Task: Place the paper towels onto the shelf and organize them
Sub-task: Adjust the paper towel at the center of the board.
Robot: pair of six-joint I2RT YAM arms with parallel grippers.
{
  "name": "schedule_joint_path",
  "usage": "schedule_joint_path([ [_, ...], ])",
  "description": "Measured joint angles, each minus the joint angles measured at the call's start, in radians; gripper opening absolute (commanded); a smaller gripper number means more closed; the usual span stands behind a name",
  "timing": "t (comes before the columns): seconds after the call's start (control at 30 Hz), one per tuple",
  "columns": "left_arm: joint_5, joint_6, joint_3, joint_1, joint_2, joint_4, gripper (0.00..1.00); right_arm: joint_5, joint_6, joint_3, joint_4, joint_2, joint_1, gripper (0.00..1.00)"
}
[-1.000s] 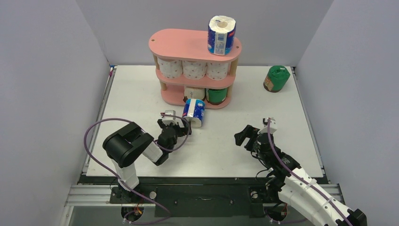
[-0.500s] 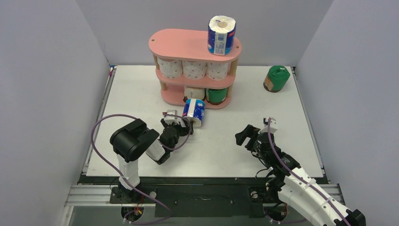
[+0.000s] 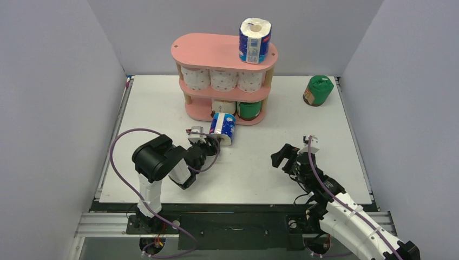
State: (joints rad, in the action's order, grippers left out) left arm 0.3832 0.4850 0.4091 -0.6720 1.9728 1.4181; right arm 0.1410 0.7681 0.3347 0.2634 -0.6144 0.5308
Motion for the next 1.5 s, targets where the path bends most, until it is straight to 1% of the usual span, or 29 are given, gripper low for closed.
schedule_joint_path([
  [0.33,-0.015,0.002,-0.014,0.001,0.017,0.055,0.33,0.000,0.000,0.000,0.000,-0.019,-0.001,0.81],
  [0.5,-0.019,0.005,-0.032,0.001,0.020,0.080,0.28,-0.004,0.000,0.000,0.000,-0.019,-0.001,0.81],
  [0.7,-0.021,0.009,-0.063,0.002,0.013,0.098,0.25,-0.010,0.000,0.000,0.000,-0.019,-0.001,0.81],
  [0.8,-0.023,0.009,-0.088,0.002,-0.011,0.097,0.23,-0.011,0.000,0.000,0.000,-0.019,-0.001,0.81],
  [0.9,-0.024,0.010,-0.121,0.002,-0.056,0.080,0.19,-0.011,0.000,0.000,0.000,-0.019,-0.001,0.81],
  [0.97,-0.026,0.015,-0.139,0.002,-0.114,0.034,0.17,-0.011,0.000,0.000,-0.001,-0.019,-0.001,0.81],
  [1.1,-0.034,0.036,-0.152,0.000,-0.273,-0.120,0.14,-0.011,0.000,0.000,-0.001,-0.022,-0.001,0.81],
  [1.27,-0.077,0.059,-0.128,-0.008,-0.525,-0.438,0.14,-0.011,0.000,0.000,-0.001,-0.032,-0.001,0.81],
  [1.5,-0.153,0.056,-0.071,-0.040,-0.821,-0.887,0.15,-0.011,-0.003,0.000,-0.001,-0.032,-0.001,0.80],
])
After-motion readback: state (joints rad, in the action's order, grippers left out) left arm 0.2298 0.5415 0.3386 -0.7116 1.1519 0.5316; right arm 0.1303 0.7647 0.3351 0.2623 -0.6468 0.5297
